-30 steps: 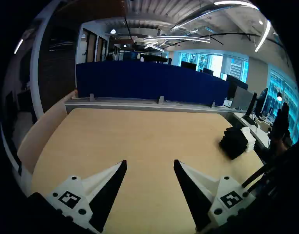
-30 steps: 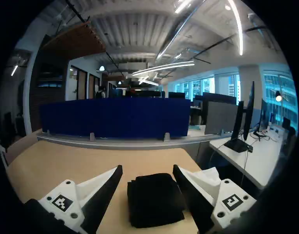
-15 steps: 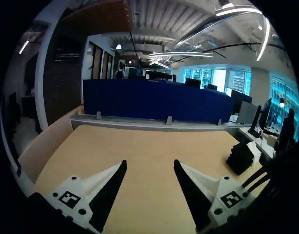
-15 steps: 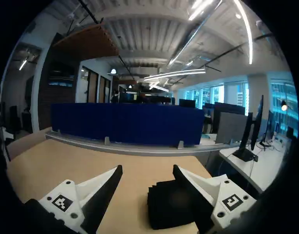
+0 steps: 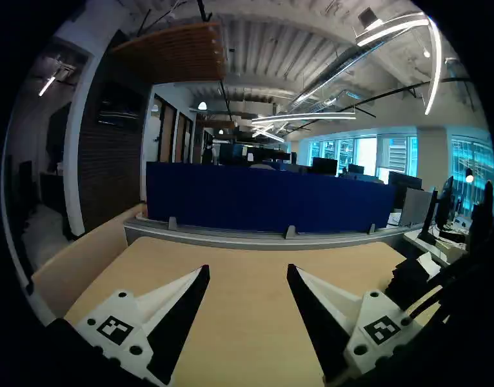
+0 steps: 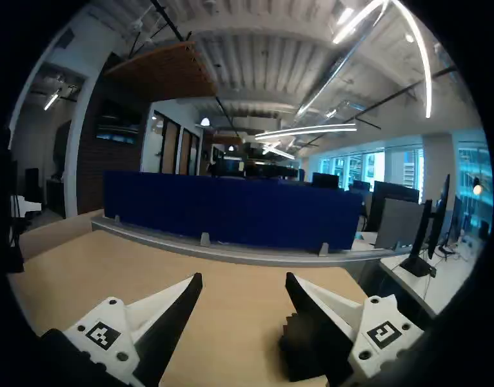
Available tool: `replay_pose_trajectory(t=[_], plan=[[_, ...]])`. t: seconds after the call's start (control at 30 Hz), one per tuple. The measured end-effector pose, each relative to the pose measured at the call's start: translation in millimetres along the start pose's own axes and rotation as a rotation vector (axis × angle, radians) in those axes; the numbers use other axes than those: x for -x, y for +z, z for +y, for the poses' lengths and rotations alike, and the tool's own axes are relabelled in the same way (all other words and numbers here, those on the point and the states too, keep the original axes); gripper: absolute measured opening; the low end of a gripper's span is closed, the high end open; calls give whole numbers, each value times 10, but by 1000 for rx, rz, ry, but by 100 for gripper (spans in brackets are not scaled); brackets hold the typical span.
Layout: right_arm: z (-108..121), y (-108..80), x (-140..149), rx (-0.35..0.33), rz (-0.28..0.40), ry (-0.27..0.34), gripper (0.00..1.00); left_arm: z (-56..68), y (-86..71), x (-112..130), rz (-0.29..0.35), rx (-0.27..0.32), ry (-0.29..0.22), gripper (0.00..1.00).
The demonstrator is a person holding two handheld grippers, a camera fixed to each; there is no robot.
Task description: Fold towel
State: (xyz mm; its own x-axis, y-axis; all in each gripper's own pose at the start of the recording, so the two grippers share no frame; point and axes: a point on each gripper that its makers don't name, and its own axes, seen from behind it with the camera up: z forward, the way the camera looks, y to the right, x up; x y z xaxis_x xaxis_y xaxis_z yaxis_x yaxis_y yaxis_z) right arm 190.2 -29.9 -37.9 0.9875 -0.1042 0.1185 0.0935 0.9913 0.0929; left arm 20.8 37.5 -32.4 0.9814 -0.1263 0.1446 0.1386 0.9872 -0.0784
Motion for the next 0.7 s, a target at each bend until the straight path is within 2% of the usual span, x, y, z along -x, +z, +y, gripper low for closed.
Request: replay_pose_trajectory(t=[0.37, 0.7], plan=[[-213, 29, -36, 1, -12, 21, 100, -214, 152, -198, 86, -16, 32, 89], [-407, 74, -81, 9, -35, 56, 100, -372, 355, -205, 131, -13, 48, 89]])
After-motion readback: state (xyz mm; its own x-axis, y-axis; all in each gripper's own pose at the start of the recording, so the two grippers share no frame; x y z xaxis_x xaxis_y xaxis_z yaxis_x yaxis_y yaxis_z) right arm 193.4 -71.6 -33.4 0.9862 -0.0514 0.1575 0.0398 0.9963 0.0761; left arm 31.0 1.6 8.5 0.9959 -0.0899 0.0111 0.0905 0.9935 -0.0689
